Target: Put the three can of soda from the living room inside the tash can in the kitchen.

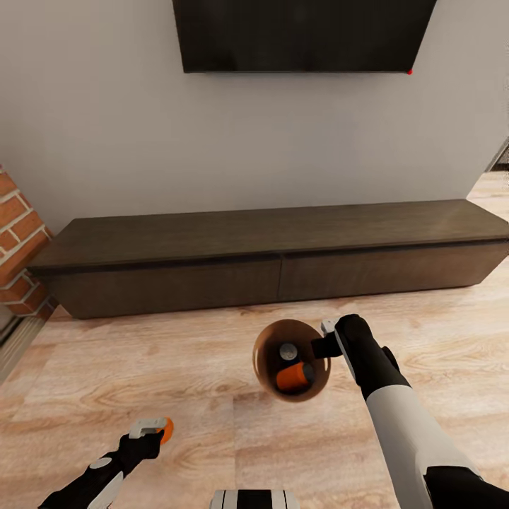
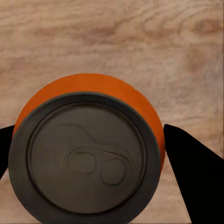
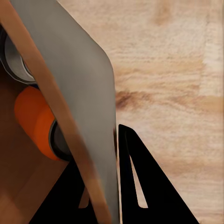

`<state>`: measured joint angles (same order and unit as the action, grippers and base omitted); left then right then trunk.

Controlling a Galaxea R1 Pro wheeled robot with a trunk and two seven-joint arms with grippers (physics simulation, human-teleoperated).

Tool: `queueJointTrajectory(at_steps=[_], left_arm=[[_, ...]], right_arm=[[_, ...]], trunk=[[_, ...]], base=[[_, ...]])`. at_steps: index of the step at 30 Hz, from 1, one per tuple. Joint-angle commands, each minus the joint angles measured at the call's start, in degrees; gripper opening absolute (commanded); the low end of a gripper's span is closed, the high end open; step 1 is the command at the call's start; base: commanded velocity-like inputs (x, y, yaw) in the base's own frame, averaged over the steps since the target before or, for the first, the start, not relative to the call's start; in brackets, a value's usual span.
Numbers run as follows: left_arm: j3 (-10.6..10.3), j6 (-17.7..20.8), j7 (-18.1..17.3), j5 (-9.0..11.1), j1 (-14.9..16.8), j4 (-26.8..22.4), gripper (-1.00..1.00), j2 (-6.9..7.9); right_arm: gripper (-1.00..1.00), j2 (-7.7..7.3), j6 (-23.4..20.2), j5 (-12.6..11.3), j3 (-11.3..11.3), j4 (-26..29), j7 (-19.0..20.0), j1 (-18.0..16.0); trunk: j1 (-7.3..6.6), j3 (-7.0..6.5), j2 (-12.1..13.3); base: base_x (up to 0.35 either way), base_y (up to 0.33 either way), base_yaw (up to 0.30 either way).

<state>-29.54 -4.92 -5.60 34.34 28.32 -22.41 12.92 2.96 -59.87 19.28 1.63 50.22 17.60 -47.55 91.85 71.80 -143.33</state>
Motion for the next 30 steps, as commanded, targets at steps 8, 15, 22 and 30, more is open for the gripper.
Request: queueJointTrajectory(at_steps=[8,15,22,30], left_arm=[[5.2,5.8,-3.8,1.9,-0.1,-18.9,-1.00,7.36],[17.6,20.9,-4.0,3.9,-3.8,-40.7,-1.00,12.68],[25.1,40.2,-9.8,4.0,-4.4,-53.3,-1.00,13.15],[25.8,60.5,-21.5,3.7,2.1,-58.1,-1.00,13.17]], right_arm=[[-1.00,0.06,-0.1,-1.4,-0.1,-0.4,0.9,0.5],[-1.00,-0.47,-0.1,-1.5,-0.8,-0.6,5.9,0.5],[-1.00,-3.13,-0.1,-1.3,-2.9,-2.0,18.1,0.5],[-1.00,-5.13,-0.1,-1.2,-7.6,-5.7,25.0,0.4]], trunk=[[-0.40,-1.74,0.5],[-1.94,-3.00,3.3],[-3.48,-4.25,6.1],[-5.23,-5.69,9.3]], base=[[0.000,0.000,0.000],[0.000,0.000,0.000],[0.000,0.000,0.000],[0.000,0.000,0.000]])
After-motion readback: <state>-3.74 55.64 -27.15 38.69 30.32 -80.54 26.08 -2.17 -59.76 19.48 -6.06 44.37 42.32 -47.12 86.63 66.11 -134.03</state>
